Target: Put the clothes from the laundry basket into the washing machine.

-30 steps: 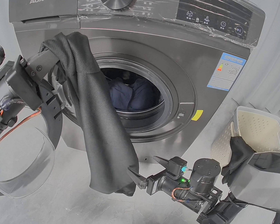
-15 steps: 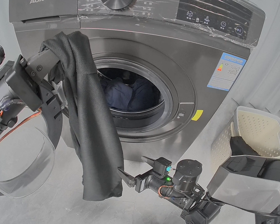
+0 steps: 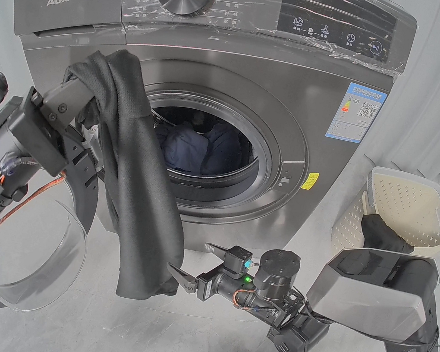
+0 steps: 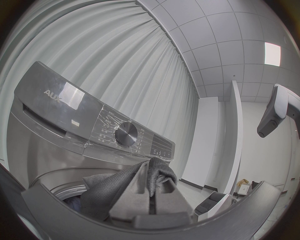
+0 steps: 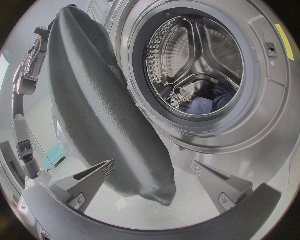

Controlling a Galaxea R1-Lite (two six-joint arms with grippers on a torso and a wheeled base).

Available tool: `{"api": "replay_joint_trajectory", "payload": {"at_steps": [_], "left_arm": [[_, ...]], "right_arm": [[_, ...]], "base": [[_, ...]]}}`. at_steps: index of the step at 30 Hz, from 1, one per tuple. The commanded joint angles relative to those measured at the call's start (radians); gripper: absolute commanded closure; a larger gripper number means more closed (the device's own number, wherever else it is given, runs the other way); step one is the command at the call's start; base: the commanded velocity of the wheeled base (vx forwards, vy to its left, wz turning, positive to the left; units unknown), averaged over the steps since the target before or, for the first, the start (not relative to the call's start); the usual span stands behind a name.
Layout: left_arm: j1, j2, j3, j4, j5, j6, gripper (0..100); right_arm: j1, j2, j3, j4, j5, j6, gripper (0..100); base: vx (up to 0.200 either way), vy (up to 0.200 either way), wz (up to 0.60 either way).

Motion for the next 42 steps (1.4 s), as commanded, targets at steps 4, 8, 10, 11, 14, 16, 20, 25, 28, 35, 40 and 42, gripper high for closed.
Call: {"api": "replay_joint_trajectory", "payload": {"at_steps": [4, 8, 10, 11, 14, 16, 20, 25, 28, 35, 40, 42], "left_arm": [[0.000, 0.000, -0.002, -0.001, 0.000, 0.000, 100], [0.002, 0.000, -0.002, -0.001, 0.000, 0.000, 100], [0.003, 0.000, -0.002, -0.001, 0.000, 0.000, 100], [0.005, 0.000, -0.002, -0.001, 0.000, 0.000, 100], [0.009, 0.000, -0.004, -0.001, 0.000, 0.000, 100], [0.009, 0.003, -0.004, -0.001, 0.000, 0.000, 100], [0.014, 0.004, -0.004, -0.001, 0.000, 0.000, 100], [0.022, 0.004, -0.004, 0.001, 0.000, -0.003, 100], [0.062, 0.004, -0.004, 0.001, -0.012, -0.003, 100], [0.140, 0.004, -0.002, -0.001, -0.052, -0.011, 100], [0.212, 0.000, 0.012, -0.013, -0.106, -0.054, 100], [0.235, 0.001, 0.021, -0.016, -0.120, -0.065, 100]], "right_arm": [[-0.010, 0.098, -0.125, 0.010, 0.002, -0.001, 0], [-0.021, 0.104, -0.150, -0.002, 0.002, -0.004, 100], [-0.027, 0.079, -0.127, -0.009, 0.002, -0.007, 100], [-0.031, 0.056, -0.110, -0.016, 0.000, -0.013, 100], [-0.056, -0.046, -0.001, -0.019, -0.003, -0.036, 100], [-0.067, -0.119, 0.067, -0.018, -0.003, -0.038, 100], [-0.107, -0.266, 0.192, -0.009, -0.004, -0.041, 100], [-0.165, -0.415, 0.306, -0.007, -0.004, -0.058, 100], [-0.222, -0.514, 0.349, -0.004, -0.006, -0.056, 100], [-0.331, -0.666, 0.370, -0.001, -0.009, -0.050, 100], [-0.335, -0.717, 0.326, -0.001, -0.010, -0.048, 100], [-0.335, -0.731, 0.303, -0.002, -0.012, -0.047, 100]], "base": [[0.000, 0.000, 0.00], [0.000, 0.000, 0.00], [0.000, 0.000, 0.00], [0.000, 0.000, 0.00], [0.000, 0.000, 0.00], [0.000, 0.000, 0.00], [0.000, 0.000, 0.00], [0.000, 0.000, 0.00], [0.000, 0.000, 0.00], [0.000, 0.000, 0.00], [0.000, 0.000, 0.00], [0.000, 0.000, 0.00]]}}
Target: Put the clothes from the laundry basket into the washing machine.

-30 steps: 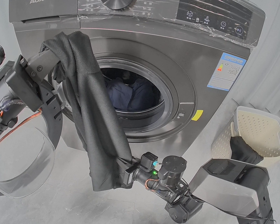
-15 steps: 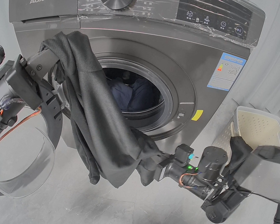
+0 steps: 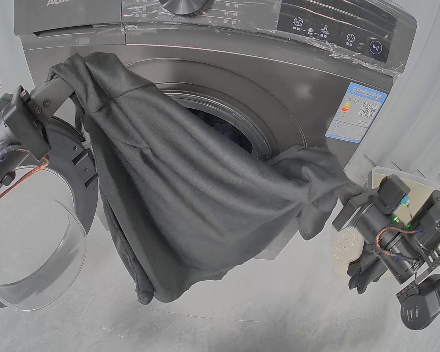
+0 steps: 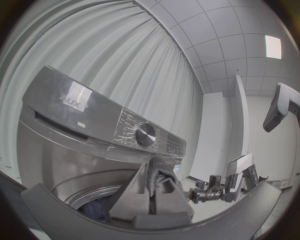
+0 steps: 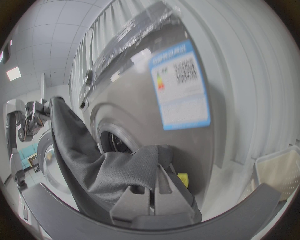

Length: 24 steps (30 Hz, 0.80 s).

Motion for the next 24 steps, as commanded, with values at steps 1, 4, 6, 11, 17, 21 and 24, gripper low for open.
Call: {"api": "replay_joint_trajectory", "payload": {"at_steps": [1, 4, 6, 11, 17, 21, 24], "left_arm": [[0.059, 0.000, 0.017, -0.006, -0.022, -0.016, 100], [0.087, 0.001, 0.022, -0.006, -0.039, -0.018, 100], [0.117, 0.001, 0.022, -0.006, -0.049, -0.018, 100], [0.188, 0.004, 0.023, -0.006, -0.086, -0.018, 100], [0.220, 0.000, 0.017, -0.008, -0.095, -0.019, 100], [0.225, -0.002, 0.011, -0.008, -0.095, -0.019, 100], [0.225, -0.003, 0.009, -0.008, -0.095, -0.027, 100]], "right_arm": [[-0.014, -0.093, -0.040, -0.002, -0.002, 0.003, 100], [-0.009, -0.125, -0.079, -0.001, -0.014, 0.004, 100], [-0.002, -0.142, -0.101, 0.001, -0.034, 0.007, 100], [0.000, -0.153, -0.138, 0.003, -0.041, 0.013, 100], [0.006, -0.173, -0.139, 0.015, -0.041, 0.013, 100], [0.020, -0.174, -0.138, 0.015, -0.052, 0.013, 100], [0.021, -0.174, -0.138, 0.016, -0.054, 0.015, 100]], "base": [[0.000, 0.000, 0.00], [0.000, 0.000, 0.00], [0.000, 0.000, 0.00], [0.000, 0.000, 0.00], [0.000, 0.000, 0.00], [0.000, 0.000, 0.00], [0.000, 0.000, 0.00]]}}
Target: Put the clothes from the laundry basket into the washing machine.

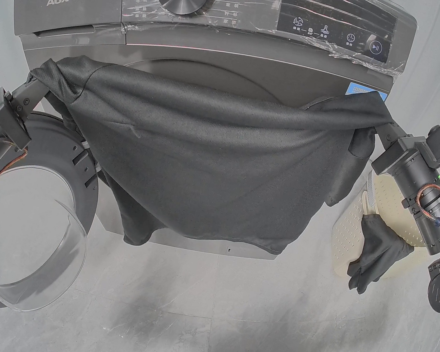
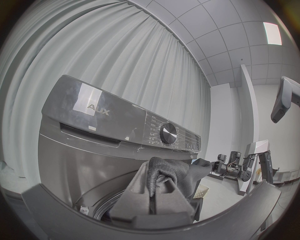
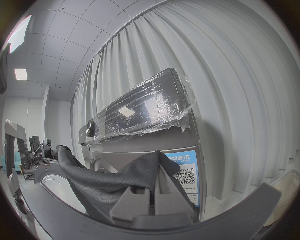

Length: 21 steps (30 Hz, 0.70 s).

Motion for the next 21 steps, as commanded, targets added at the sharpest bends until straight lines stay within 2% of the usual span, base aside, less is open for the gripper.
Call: {"api": "replay_joint_trajectory", "payload": {"at_steps": [1, 6, 8, 15, 21], "left_arm": [[0.003, -0.004, -0.002, 0.000, 0.000, -0.012, 100], [-0.015, -0.022, 0.013, 0.005, -0.001, -0.018, 100], [-0.048, -0.021, 0.024, 0.005, 0.000, -0.013, 100], [-0.154, -0.011, 0.032, 0.008, 0.014, -0.010, 100], [-0.163, -0.007, 0.041, 0.011, 0.016, -0.002, 100]], "right_arm": [[0.011, -0.008, 0.003, 0.001, -0.001, 0.000, 100], [0.055, -0.012, 0.012, 0.005, -0.011, 0.006, 100], [0.080, -0.011, 0.028, 0.007, -0.028, 0.012, 100], [0.140, 0.014, 0.111, 0.005, -0.034, 0.022, 100], [0.176, 0.029, 0.112, 0.001, -0.062, 0.046, 100]], "base": [[0.000, 0.000, 0.00], [0.000, 0.000, 0.00], [0.000, 0.000, 0.00], [0.000, 0.000, 0.00], [0.000, 0.000, 0.00]]}}
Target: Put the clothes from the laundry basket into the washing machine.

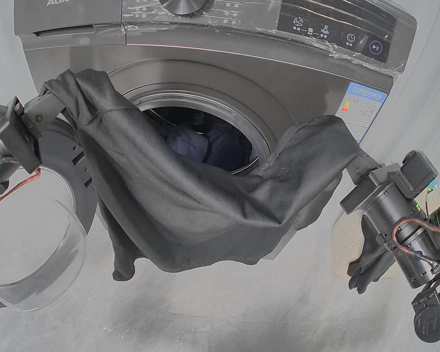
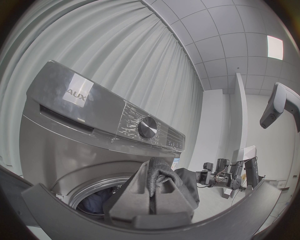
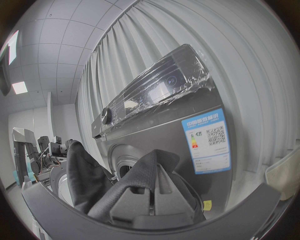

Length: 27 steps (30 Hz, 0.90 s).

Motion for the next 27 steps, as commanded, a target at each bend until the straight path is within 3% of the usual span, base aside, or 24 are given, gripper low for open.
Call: {"api": "replay_joint_trajectory", "payload": {"at_steps": [1, 7, 10, 11, 16, 21, 23, 27], "left_arm": [[-0.010, 0.006, 0.005, 0.000, -0.002, 0.002, 100], [-0.036, 0.013, 0.002, 0.002, 0.004, 0.002, 100], [-0.056, 0.016, -0.011, 0.002, 0.014, 0.003, 100], [-0.063, 0.018, -0.017, 0.003, 0.023, 0.003, 100], [-0.113, 0.036, -0.028, 0.003, 0.061, 0.003, 100], [-0.154, 0.052, -0.032, 0.005, 0.080, 0.006, 100], [-0.163, 0.089, -0.031, 0.006, 0.104, 0.055, 100], [-0.183, 0.122, -0.028, 0.005, 0.139, 0.109, 100]], "right_arm": [[0.026, 0.021, 0.008, -0.005, -0.001, 0.004, 100], [0.033, 0.043, 0.063, -0.001, -0.003, 0.007, 100], [0.055, 0.129, 0.147, -0.014, -0.003, 0.014, 100], [0.072, 0.170, 0.153, -0.019, -0.003, 0.021, 0], [0.138, 0.288, 0.169, -0.005, -0.038, 0.030, 0], [0.171, 0.353, 0.173, -0.004, -0.040, 0.030, 0], [0.196, 0.382, 0.205, -0.004, -0.046, 0.034, 0], [0.201, 0.382, 0.230, -0.001, -0.066, 0.035, 0]], "base": [[0.000, 0.000, 0.00], [0.000, 0.000, 0.00], [0.000, 0.000, 0.00], [0.000, 0.000, 0.00], [0.000, 0.000, 0.00], [0.000, 0.000, 0.00], [0.000, 0.000, 0.00], [0.000, 0.000, 0.00]]}}
